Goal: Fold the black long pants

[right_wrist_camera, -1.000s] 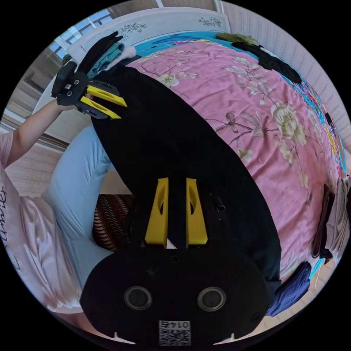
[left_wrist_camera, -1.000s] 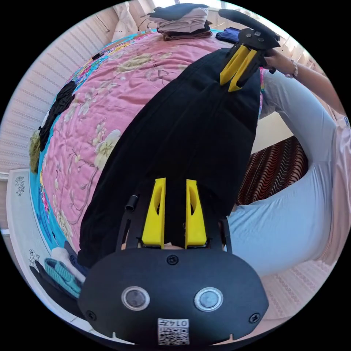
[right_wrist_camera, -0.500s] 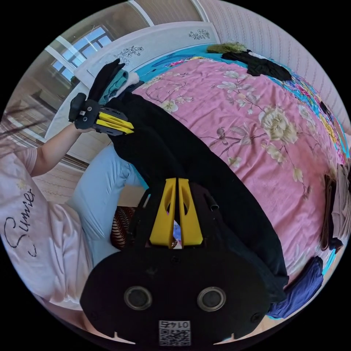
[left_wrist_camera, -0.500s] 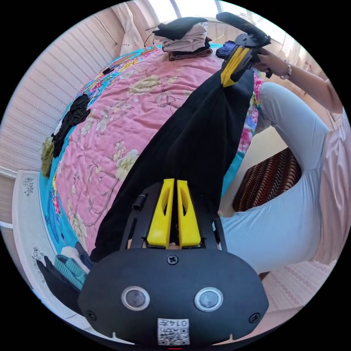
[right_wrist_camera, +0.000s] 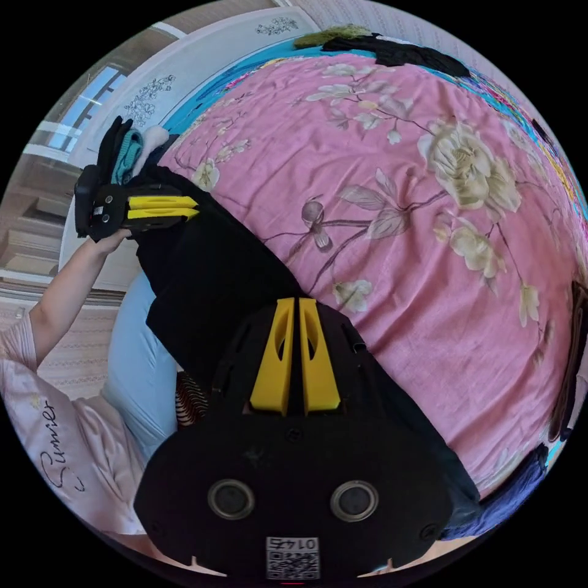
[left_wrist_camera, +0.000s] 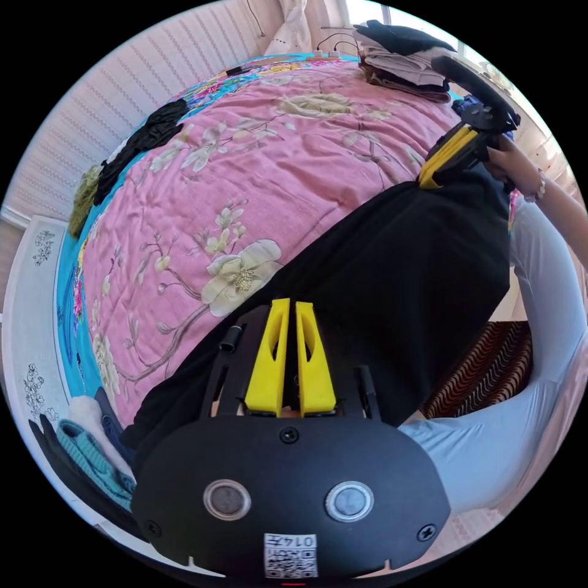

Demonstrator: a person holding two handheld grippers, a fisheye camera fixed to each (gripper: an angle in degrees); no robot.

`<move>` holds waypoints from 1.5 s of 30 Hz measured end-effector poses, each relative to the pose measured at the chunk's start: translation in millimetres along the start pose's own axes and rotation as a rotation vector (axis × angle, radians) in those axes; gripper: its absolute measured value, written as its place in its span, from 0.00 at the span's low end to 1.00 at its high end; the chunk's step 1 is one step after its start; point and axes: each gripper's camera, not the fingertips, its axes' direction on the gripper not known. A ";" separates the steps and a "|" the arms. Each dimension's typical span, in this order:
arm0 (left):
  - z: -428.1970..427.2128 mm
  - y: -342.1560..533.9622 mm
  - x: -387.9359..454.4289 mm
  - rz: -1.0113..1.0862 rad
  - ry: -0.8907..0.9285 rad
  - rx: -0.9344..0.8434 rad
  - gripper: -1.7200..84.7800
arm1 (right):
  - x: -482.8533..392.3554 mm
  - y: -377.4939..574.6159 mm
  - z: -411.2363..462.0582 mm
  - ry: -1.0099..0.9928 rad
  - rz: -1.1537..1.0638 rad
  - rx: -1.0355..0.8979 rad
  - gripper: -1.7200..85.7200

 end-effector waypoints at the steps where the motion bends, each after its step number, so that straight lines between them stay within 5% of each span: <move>1: 1.1 2.7 -0.8 -0.016 0.012 0.014 0.02 | 9.8 6.4 -7.5 -0.052 0.029 0.023 0.03; 8: -33.8 27.6 15.8 -0.057 -0.154 0.187 0.02 | 45.7 117.6 -98.5 -0.201 0.178 0.449 0.03; 12: -40.3 23.4 35.6 -0.053 -0.020 0.253 0.01 | 94.1 245.3 -154.4 -0.143 0.510 0.704 0.04; 16: -23.2 -16.8 99.7 0.091 0.130 0.304 0.02 | 135.6 341.3 -184.9 0.011 0.826 0.753 0.08; 21: 12.4 -102.7 203.8 0.303 0.263 0.287 0.06 | 170.6 398.1 -205.1 -0.009 0.970 0.847 0.11; 31: 67.5 -260.3 341.1 0.512 0.230 0.287 0.10 | 210.1 436.9 -258.4 0.068 0.926 0.870 0.12; 33: 113.1 -285.0 366.2 0.569 0.150 0.158 0.10 | 216.5 442.8 -263.7 0.039 0.904 0.858 0.12; 45: 180.6 -312.9 354.8 0.419 0.141 0.090 0.01 | 241.3 465.9 -314.6 -0.059 0.768 0.801 0.12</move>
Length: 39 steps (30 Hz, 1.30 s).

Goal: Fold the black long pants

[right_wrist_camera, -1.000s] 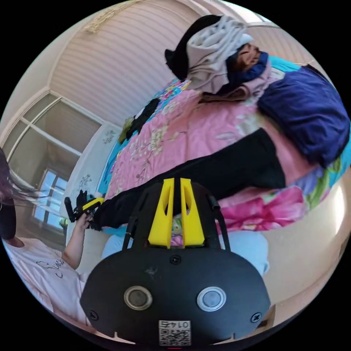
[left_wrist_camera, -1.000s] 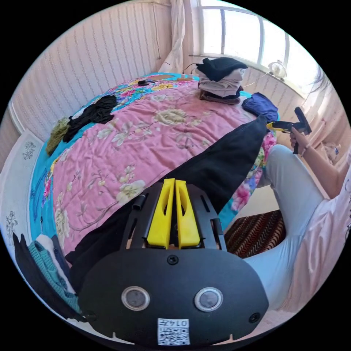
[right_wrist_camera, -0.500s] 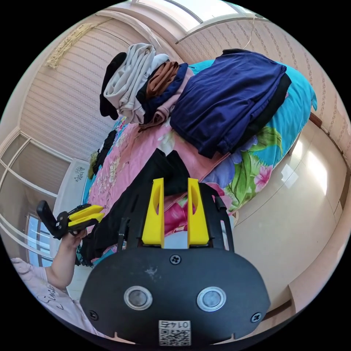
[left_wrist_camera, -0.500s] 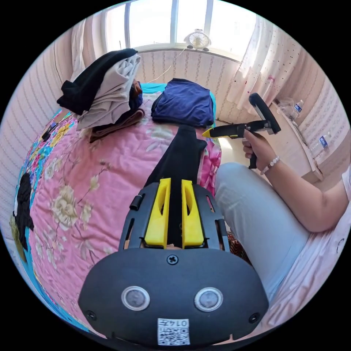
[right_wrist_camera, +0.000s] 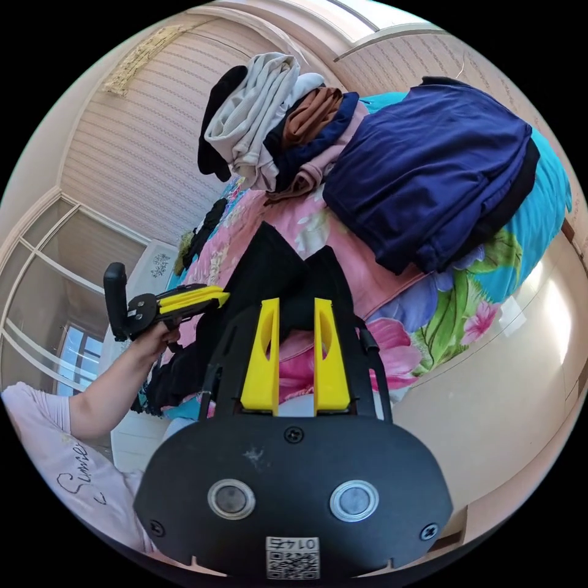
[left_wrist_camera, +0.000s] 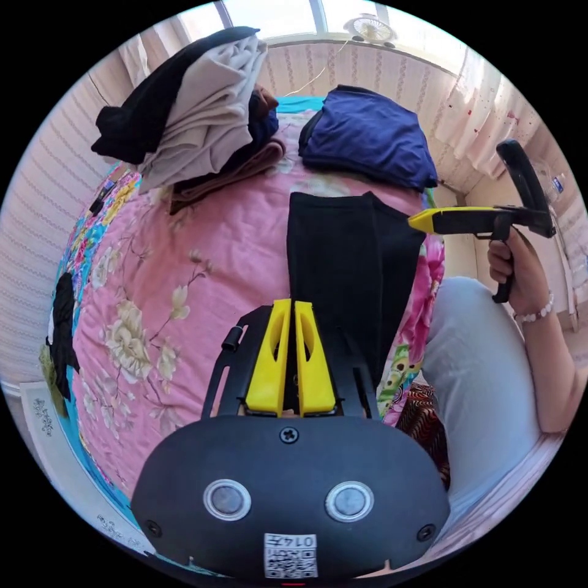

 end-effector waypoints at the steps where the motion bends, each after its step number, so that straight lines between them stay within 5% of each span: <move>1: 5.1 -0.4 -1.1 -0.011 0.014 0.001 0.01 | 1.4 -6.9 -1.0 -0.015 0.006 -0.012 0.13; 9: 32.7 -15.0 3.6 0.007 0.020 0.000 0.01 | 22.8 -48.1 5.6 -0.096 0.051 -0.033 0.10; 14: -4.8 -32.6 17.4 0.081 0.076 0.218 0.01 | 21.1 -36.6 -64.5 -0.080 -0.010 0.070 0.05; 20: 55.7 -72.2 27.9 0.124 0.002 -0.034 0.04 | 73.0 -34.9 -85.9 0.001 0.174 -0.059 0.08; 25: 30.4 -88.2 26.0 0.147 0.007 0.096 0.06 | 94.6 -38.0 -99.8 -0.140 0.190 0.002 0.11; 34: 77.9 -125.4 22.0 0.137 0.194 -0.043 0.03 | 84.2 -68.7 -89.3 0.004 0.100 -0.009 0.05; 39: 56.0 -128.5 47.3 0.314 0.095 -0.029 0.01 | 96.8 -66.1 -113.4 -0.080 0.104 -0.033 0.03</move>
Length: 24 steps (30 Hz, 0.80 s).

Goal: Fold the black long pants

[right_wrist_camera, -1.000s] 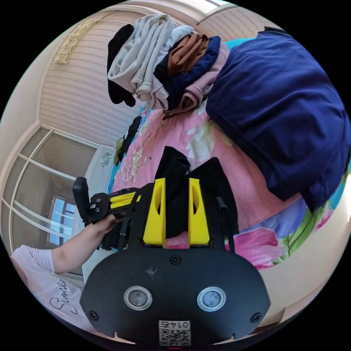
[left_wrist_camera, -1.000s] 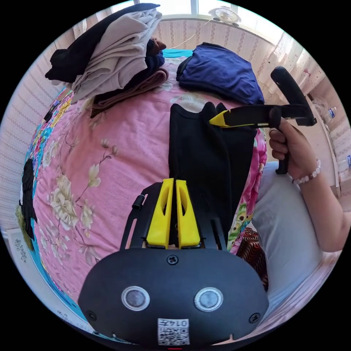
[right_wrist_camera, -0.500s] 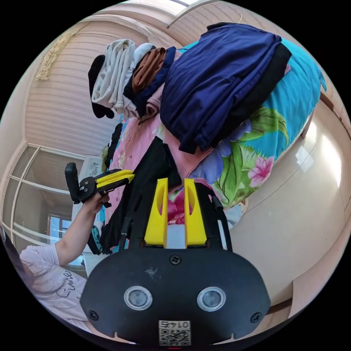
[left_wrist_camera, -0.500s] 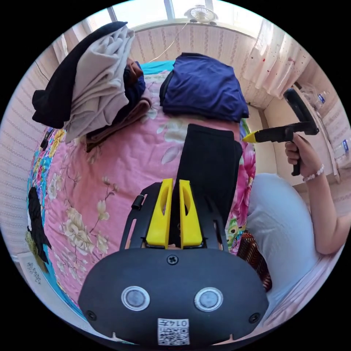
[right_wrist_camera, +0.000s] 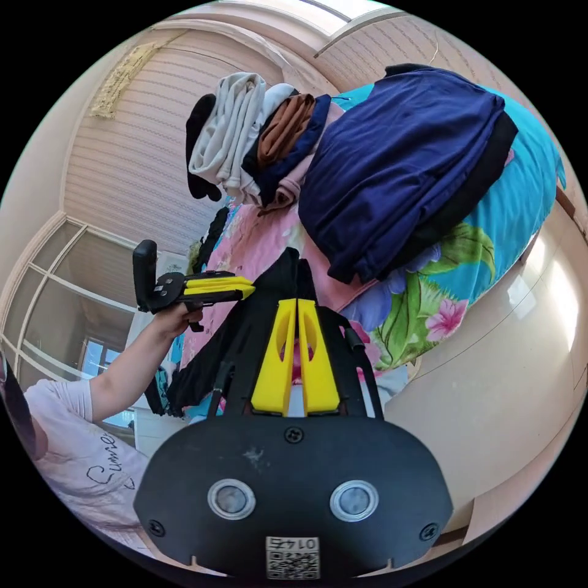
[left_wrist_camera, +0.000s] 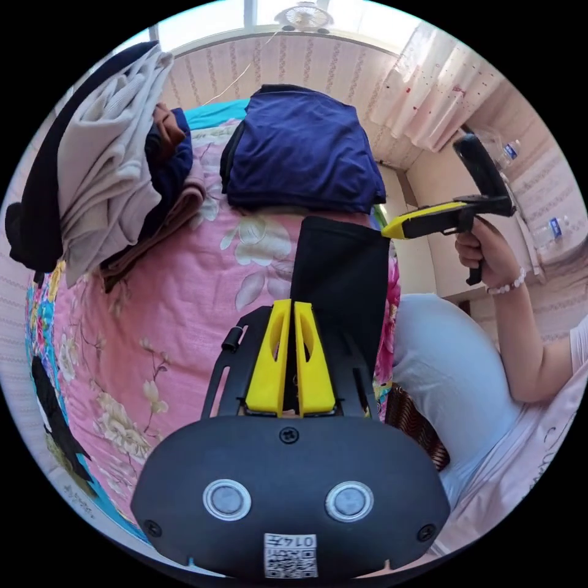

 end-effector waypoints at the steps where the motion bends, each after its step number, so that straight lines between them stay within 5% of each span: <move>1: 5.8 -1.4 2.8 0.025 -0.024 -0.029 0.02 | 6.9 -3.4 9.5 0.010 0.021 -0.040 0.03; 8: -22.8 -13.1 -13.5 0.000 -0.025 0.008 0.07 | 27.0 1.1 12.1 -0.040 0.100 -0.007 0.09; 17: -5.7 -11.8 -38.7 -0.114 0.294 -0.034 0.08 | 25.7 1.0 57.4 -0.155 0.048 -0.115 0.10; 24: -65.4 11.2 -22.0 -0.078 0.157 0.076 0.01 | -0.9 14.3 67.0 -0.158 -0.083 0.012 0.04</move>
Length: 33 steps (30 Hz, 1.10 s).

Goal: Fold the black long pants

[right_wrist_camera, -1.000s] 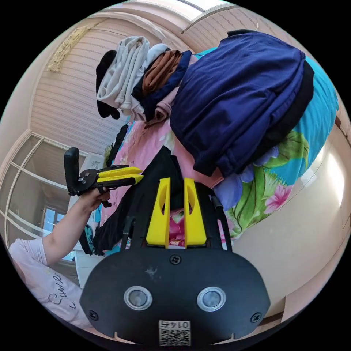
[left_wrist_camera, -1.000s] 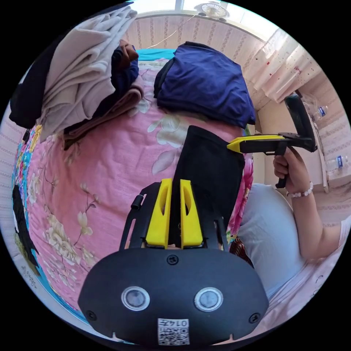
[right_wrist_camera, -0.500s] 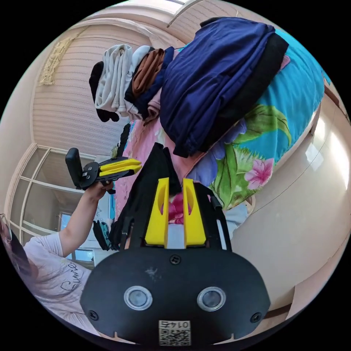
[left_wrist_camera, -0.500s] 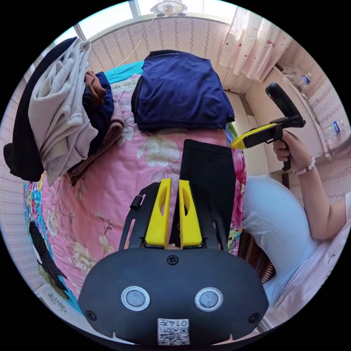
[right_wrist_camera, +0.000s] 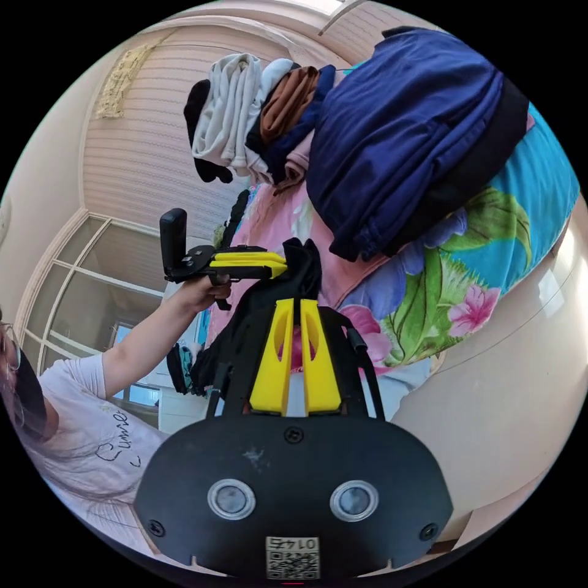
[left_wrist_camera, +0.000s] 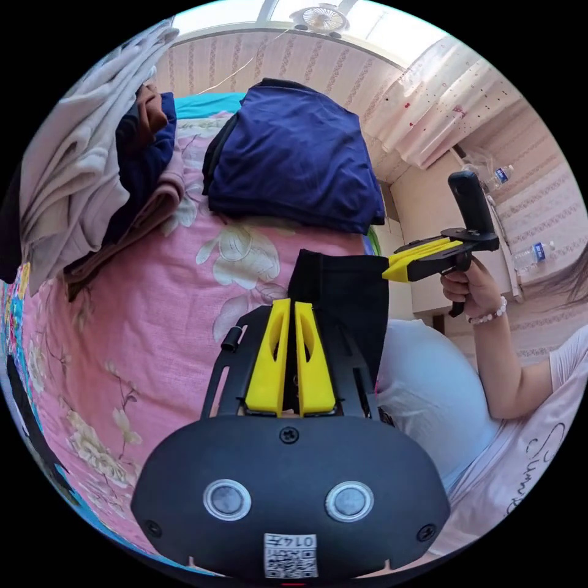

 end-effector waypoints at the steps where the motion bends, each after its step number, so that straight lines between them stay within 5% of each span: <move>1: -11.2 2.4 4.1 0.008 -0.033 0.009 0.01 | -5.9 1.5 3.9 0.002 -0.028 0.023 0.04; 12: -40.6 27.6 6.4 -0.002 -0.166 -0.014 0.02 | 2.3 20.2 104.6 0.211 0.009 0.013 0.03; 18: -180.9 102.3 -11.4 -0.218 -0.161 0.218 0.02 | -9.8 44.3 148.8 0.248 0.010 0.007 0.03; 23: -304.3 292.4 21.8 -0.487 -0.218 0.456 0.01 | -38.4 80.3 168.2 0.276 -0.040 0.122 0.02; 26: -314.4 409.8 52.9 -0.734 -0.381 0.282 0.01 | -73.0 90.9 199.8 0.219 -0.177 0.138 0.02; 30: -314.4 541.3 100.7 -1.079 -0.279 0.181 0.01 | -137.0 100.7 294.8 0.151 -0.429 -0.062 0.02; 33: -345.3 627.9 150.2 -1.278 -0.496 0.147 0.01 | -191.6 121.4 381.5 0.052 -0.604 -0.263 0.04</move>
